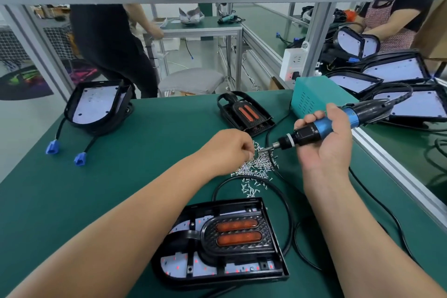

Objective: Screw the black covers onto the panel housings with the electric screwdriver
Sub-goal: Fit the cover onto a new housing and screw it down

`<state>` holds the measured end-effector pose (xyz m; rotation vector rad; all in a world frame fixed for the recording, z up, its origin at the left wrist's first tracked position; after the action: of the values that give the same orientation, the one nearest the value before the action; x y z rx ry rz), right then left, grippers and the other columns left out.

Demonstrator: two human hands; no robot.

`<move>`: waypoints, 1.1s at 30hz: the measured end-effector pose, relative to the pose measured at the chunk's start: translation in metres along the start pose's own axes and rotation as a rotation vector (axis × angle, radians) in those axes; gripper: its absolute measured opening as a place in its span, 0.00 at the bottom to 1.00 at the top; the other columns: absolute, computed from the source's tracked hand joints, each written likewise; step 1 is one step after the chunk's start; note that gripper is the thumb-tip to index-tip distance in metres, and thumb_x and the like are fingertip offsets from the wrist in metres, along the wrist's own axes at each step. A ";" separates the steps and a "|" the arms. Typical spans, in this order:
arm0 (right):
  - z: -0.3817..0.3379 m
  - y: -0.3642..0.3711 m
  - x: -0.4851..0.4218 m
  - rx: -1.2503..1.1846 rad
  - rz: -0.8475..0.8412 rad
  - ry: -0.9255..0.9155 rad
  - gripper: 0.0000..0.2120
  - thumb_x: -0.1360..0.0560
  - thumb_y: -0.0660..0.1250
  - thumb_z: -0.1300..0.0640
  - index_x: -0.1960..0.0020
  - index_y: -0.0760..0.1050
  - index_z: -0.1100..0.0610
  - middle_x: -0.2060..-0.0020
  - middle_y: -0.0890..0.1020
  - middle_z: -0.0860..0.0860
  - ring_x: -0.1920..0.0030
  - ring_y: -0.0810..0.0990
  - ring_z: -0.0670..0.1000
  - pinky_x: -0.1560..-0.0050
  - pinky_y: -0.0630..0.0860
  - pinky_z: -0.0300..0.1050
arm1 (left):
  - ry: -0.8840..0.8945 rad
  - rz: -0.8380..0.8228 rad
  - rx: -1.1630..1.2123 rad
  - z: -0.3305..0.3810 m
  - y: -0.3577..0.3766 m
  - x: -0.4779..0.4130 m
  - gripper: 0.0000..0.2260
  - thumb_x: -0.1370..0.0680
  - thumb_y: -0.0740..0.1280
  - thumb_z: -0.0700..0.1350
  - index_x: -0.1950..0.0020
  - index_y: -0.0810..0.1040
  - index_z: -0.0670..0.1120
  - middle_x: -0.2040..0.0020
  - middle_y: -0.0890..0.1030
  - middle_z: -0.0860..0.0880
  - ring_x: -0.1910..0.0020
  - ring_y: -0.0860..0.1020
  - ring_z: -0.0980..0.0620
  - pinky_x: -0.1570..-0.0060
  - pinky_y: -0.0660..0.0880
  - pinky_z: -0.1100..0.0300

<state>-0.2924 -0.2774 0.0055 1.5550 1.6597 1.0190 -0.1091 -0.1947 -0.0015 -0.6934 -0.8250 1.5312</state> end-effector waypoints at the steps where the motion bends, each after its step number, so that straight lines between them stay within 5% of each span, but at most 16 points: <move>1: 0.000 0.000 0.000 -0.003 0.001 -0.002 0.09 0.21 0.72 0.60 0.44 0.74 0.56 0.63 0.78 0.50 0.64 0.78 0.51 0.55 0.77 0.47 | -0.053 0.004 0.143 -0.006 -0.001 0.002 0.05 0.18 0.71 0.41 0.50 0.86 0.49 0.58 0.85 0.52 0.61 0.83 0.55 0.61 0.81 0.59; 5: 0.000 0.002 0.002 -0.005 -0.008 -0.002 0.07 0.22 0.73 0.60 0.47 0.76 0.55 0.63 0.79 0.50 0.64 0.78 0.51 0.55 0.78 0.47 | -0.255 0.033 0.760 -0.027 0.001 0.013 0.06 0.19 0.70 0.34 0.44 0.85 0.40 0.52 0.88 0.41 0.63 0.85 0.54 0.64 0.80 0.64; 13: 0.003 0.003 0.003 -0.004 -0.032 0.013 0.08 0.23 0.73 0.60 0.46 0.76 0.55 0.62 0.79 0.50 0.64 0.78 0.51 0.55 0.78 0.47 | -0.394 -0.136 1.634 -0.040 -0.004 0.033 0.05 0.16 0.62 0.35 0.47 0.77 0.40 0.57 0.80 0.44 0.65 0.74 0.55 0.70 0.72 0.67; 23: 0.006 0.010 0.010 -0.003 -0.066 0.023 0.06 0.22 0.72 0.60 0.48 0.77 0.54 0.63 0.78 0.50 0.64 0.78 0.51 0.54 0.78 0.48 | -0.312 -0.188 1.735 -0.047 -0.015 0.081 0.05 0.18 0.65 0.45 0.51 0.76 0.45 0.58 0.76 0.48 0.69 0.69 0.57 0.76 0.65 0.67; 33: 0.035 0.040 0.050 0.094 -0.344 0.086 0.05 0.18 0.67 0.59 0.43 0.76 0.52 0.61 0.76 0.50 0.62 0.76 0.49 0.50 0.77 0.46 | -0.249 -0.069 1.635 -0.057 -0.008 0.108 0.04 0.19 0.67 0.43 0.48 0.81 0.44 0.58 0.76 0.49 0.67 0.68 0.57 0.75 0.63 0.68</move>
<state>-0.2471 -0.2238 0.0260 1.2371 1.9753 0.8445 -0.0707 -0.0804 -0.0242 0.7264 0.3806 1.6660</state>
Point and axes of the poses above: each hand's wrist, its own x-axis away from the middle knuckle, its own y-axis out of the palm, z = x × y, the point moved 5 cm from there along -x, towards the middle knuckle
